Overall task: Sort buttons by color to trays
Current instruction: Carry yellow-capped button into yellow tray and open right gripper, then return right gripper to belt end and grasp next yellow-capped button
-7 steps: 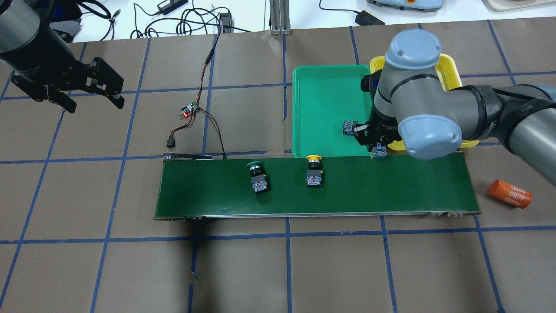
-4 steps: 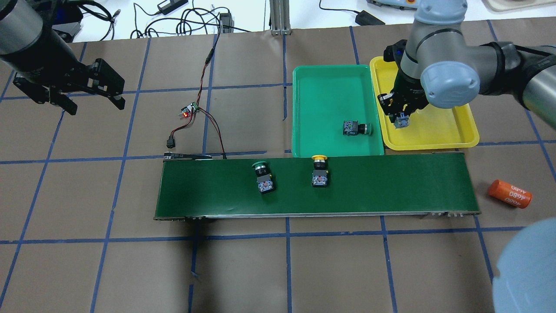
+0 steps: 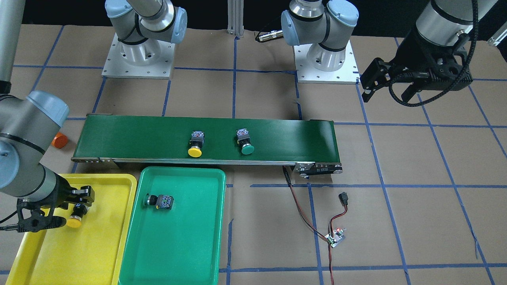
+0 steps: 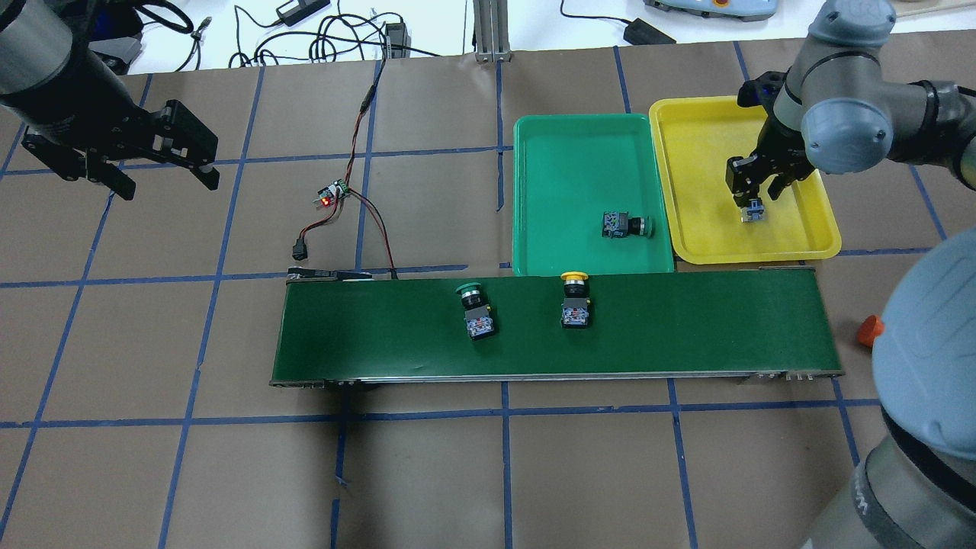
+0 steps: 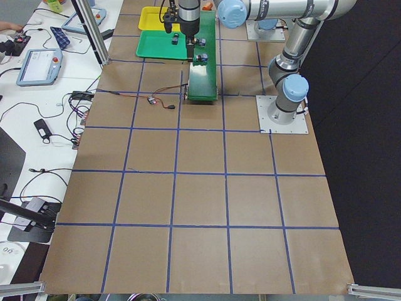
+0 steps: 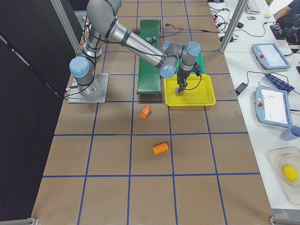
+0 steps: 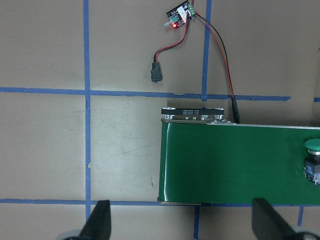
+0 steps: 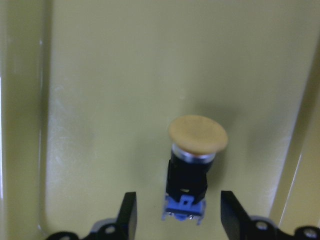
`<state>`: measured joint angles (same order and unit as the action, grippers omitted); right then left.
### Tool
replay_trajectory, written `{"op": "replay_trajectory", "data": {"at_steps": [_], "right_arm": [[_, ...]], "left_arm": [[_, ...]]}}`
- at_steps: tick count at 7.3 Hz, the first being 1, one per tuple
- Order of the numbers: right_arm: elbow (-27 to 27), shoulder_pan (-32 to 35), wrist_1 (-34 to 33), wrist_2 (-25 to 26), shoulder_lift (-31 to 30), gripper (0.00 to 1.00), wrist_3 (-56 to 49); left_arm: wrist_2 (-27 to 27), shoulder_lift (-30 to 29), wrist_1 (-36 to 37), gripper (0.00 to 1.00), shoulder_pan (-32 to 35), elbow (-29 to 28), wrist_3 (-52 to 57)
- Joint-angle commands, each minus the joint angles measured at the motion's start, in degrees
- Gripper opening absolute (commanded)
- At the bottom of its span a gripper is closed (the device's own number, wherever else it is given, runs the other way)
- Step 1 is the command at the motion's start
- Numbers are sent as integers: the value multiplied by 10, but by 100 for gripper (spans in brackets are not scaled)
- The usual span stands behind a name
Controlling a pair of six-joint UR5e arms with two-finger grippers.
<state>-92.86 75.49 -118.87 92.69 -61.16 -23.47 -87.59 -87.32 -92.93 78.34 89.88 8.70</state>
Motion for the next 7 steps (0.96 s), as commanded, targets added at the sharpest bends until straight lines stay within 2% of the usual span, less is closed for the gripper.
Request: {"op": "replay_trajectory", "data": {"at_steps": [1, 3, 7], "right_arm": [[-6, -2, -4, -2, -8, 98, -6], [-38, 14, 12, -12, -62, 98, 5], [-177, 99, 14, -12, -219, 97, 139]], "left_arm": [[0, 2, -2, 100, 0, 1, -1], [-3, 4, -4, 100, 0, 0, 0], [4, 7, -4, 100, 1, 9, -3]]}}
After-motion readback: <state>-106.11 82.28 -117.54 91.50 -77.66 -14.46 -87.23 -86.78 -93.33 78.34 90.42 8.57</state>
